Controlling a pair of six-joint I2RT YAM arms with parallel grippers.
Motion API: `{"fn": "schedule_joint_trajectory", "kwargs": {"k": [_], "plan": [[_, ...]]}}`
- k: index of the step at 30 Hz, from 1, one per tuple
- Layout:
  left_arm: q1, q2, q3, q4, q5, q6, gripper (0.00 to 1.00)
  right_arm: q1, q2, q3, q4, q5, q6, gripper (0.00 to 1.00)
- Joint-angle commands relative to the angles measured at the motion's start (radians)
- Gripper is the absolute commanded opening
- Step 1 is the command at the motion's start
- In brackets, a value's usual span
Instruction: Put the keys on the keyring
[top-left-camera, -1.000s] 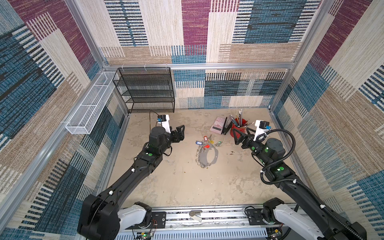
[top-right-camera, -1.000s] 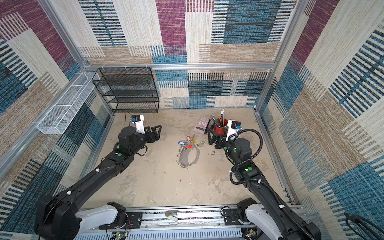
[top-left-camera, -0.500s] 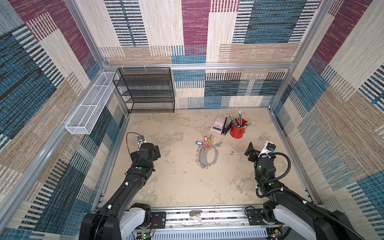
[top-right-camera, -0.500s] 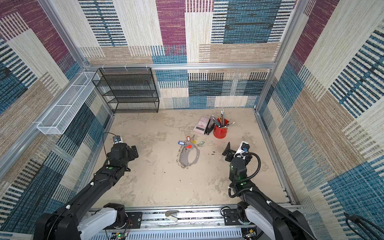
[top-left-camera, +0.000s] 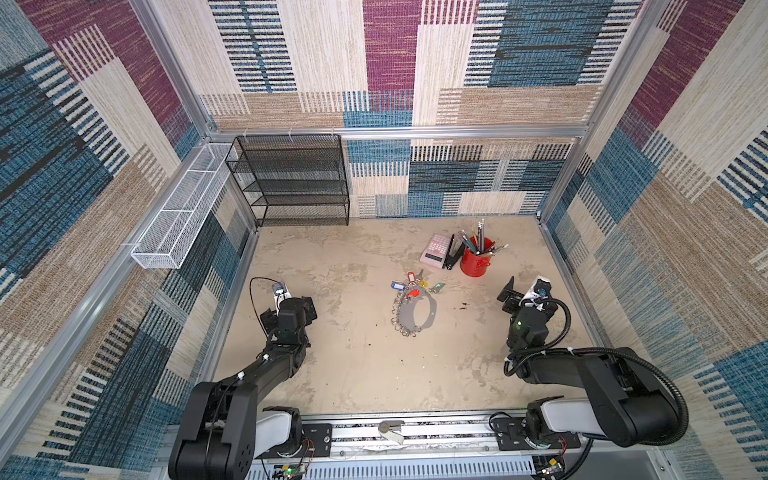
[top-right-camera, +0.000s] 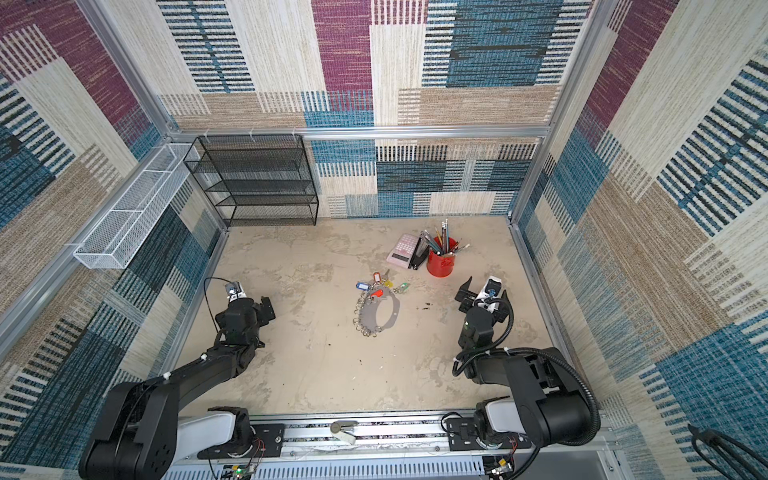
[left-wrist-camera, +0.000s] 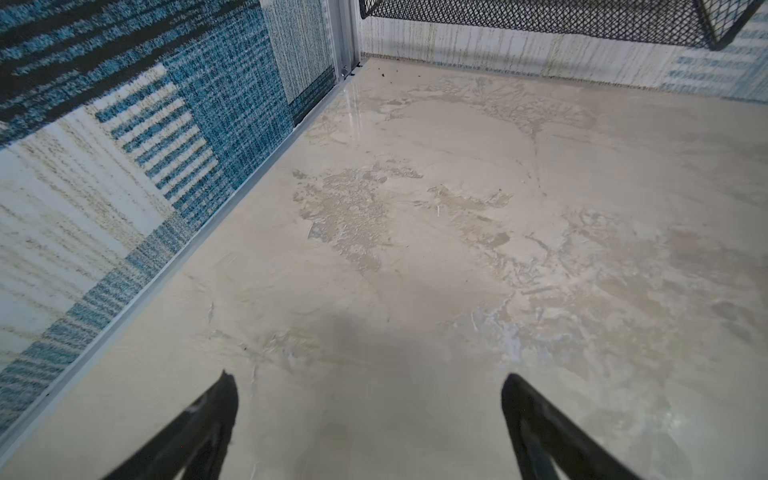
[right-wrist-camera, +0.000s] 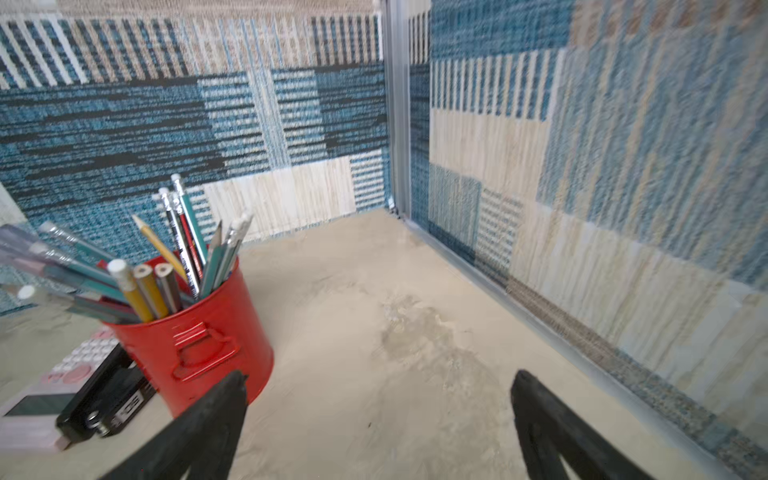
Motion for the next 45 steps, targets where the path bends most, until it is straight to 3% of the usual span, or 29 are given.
{"fn": "schedule_joint_trajectory", "kwargs": {"k": [1, 3, 6, 9, 13, 16, 26, 28, 30, 33, 45], "plan": [[-0.003, 0.035, 0.053, 0.083, 0.113, 0.091, 0.99, -0.019, 0.066, -0.028, 0.259, -0.069, -0.07, 1.0], [-0.003, 0.042, 0.009, 0.214, 0.109, 0.14, 0.99, -0.023, 0.118, -0.009, 0.306, -0.088, -0.096, 1.0], [0.004, 0.068, -0.054, 0.394, 0.05, 0.152, 1.0, -0.047, 0.096, 0.052, 0.134, -0.162, -0.062, 1.0], [0.02, 0.132, -0.035, 0.401, 0.121, 0.158, 1.0, -0.078, 0.091, 0.08, 0.065, -0.208, -0.036, 1.0], [0.019, 0.278, -0.031, 0.56, 0.209, 0.215, 1.0, -0.127, 0.071, 0.065, 0.055, -0.286, 0.005, 1.0], [0.023, 0.244, 0.033, 0.369, 0.233, 0.199, 1.0, -0.132, 0.073, 0.037, 0.112, -0.341, -0.017, 1.0], [0.074, 0.267, 0.066, 0.341, 0.23, 0.144, 1.0, -0.175, 0.106, 0.047, 0.101, -0.528, -0.025, 1.0], [0.074, 0.268, 0.065, 0.345, 0.229, 0.146, 1.0, -0.179, 0.187, 0.022, 0.253, -0.525, -0.028, 1.0], [0.074, 0.268, 0.065, 0.345, 0.229, 0.146, 1.0, -0.18, 0.141, 0.036, 0.141, -0.521, -0.018, 1.0], [0.074, 0.267, 0.065, 0.345, 0.228, 0.146, 1.0, -0.181, 0.16, 0.049, 0.15, -0.561, -0.035, 1.0], [0.074, 0.27, 0.072, 0.336, 0.222, 0.145, 1.0, -0.163, 0.168, 0.067, 0.133, -0.513, -0.046, 1.0]]}}
